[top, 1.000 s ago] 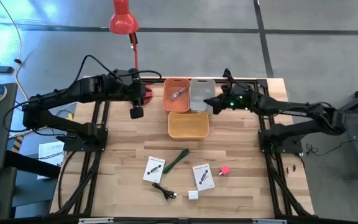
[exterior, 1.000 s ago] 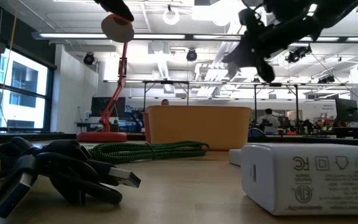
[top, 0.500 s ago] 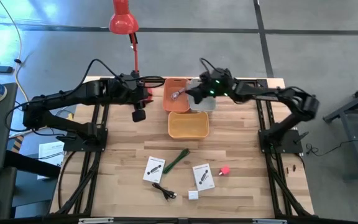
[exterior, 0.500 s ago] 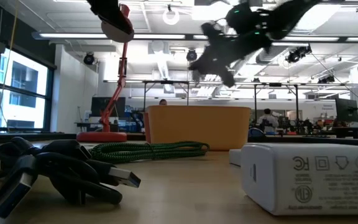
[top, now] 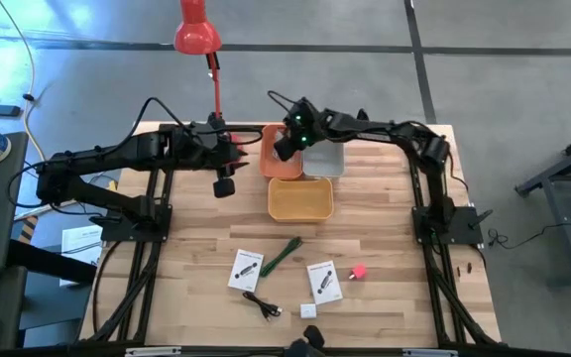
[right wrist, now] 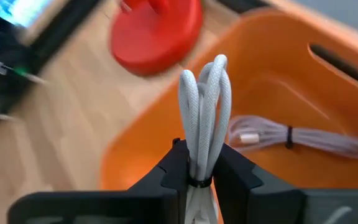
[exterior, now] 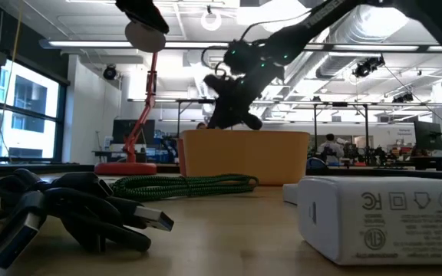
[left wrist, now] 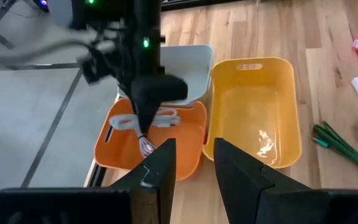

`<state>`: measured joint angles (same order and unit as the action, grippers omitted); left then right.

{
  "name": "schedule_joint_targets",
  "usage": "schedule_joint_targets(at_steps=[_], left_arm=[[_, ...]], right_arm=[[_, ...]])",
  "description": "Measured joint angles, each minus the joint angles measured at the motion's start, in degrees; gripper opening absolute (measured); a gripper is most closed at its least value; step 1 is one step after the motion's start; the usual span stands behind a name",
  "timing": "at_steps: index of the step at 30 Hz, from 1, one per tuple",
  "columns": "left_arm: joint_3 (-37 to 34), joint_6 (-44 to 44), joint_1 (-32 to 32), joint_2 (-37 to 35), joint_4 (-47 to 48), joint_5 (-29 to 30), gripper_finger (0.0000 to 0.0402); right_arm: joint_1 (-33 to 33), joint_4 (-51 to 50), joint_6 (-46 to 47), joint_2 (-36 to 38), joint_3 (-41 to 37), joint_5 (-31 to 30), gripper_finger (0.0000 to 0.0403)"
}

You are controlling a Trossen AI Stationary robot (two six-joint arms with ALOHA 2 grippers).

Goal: Pick and place items into bin
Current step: Put the white charger cable into the orange bin, then put the green charger cable into the orange bin

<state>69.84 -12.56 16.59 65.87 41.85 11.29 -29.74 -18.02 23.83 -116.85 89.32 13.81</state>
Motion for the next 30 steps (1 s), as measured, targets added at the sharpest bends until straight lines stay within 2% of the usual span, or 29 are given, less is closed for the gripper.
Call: schedule_joint_targets(at_steps=[12, 20, 24, 30], left_arm=[[0.0, -0.7, -0.1, 0.0, 0.2, 1.3, 0.0095], [0.0, -2.0, -0.1, 0.0, 0.2, 1.4, 0.0095], [0.0, -2.7, -0.1, 0.0, 0.3, 0.5, 0.0095], [0.0, -5.5, -0.1, 0.0, 3.3, -4.9, 0.0095]], right_arm=[[0.0, -0.6, -1.5, -1.8, 1.4, -0.4, 0.0081], [0.3, 0.8, -2.3, -1.7, 1.4, -0.1, 0.0152], [0.5, 0.4, -5.0, 0.6, 1.4, -0.4, 0.0177], [0.6, -5.9, -12.1, 9.2, 1.4, -2.2, 0.0183]])
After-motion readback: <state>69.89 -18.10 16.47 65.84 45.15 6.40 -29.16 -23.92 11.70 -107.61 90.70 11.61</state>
